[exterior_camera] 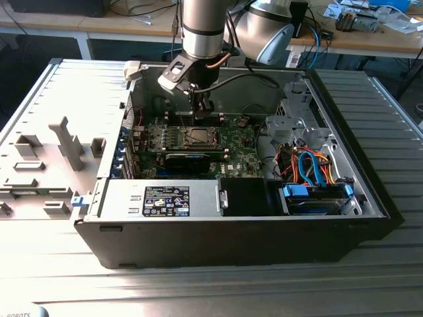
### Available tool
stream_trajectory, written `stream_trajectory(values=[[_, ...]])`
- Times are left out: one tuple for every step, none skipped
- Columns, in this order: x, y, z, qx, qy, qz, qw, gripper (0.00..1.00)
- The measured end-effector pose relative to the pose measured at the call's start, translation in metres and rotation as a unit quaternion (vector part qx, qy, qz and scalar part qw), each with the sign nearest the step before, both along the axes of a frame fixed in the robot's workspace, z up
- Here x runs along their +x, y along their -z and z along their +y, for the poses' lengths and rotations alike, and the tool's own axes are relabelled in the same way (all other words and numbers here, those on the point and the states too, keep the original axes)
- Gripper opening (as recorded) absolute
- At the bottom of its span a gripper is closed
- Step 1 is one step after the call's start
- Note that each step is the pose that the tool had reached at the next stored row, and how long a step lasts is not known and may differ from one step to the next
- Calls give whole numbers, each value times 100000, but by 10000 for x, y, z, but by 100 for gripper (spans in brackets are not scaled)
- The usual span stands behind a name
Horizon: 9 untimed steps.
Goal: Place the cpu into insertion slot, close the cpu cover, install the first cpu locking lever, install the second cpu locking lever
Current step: 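Install the first cpu locking lever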
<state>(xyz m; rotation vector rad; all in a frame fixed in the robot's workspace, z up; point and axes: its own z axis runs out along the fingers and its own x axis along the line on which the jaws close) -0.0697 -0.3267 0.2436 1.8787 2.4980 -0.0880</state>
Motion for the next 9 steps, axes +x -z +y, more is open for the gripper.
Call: stream_trajectory(values=[[0,0,0,2,-177,-2,100000,11],[0,0,0,0,-484,-3,99999,11],[0,0,0,2,-711,0,99997,11],[0,0,0,2,-938,-1,99996,11],[0,0,0,1,-1172,-4,99993,11],[0,0,0,3,-1361,-4,99991,11],[0,0,0,3,-1644,-4,99986,11],[0,0,0,1,-1868,-3,99983,11],[0,0,0,3,-2055,-1,99979,11]])
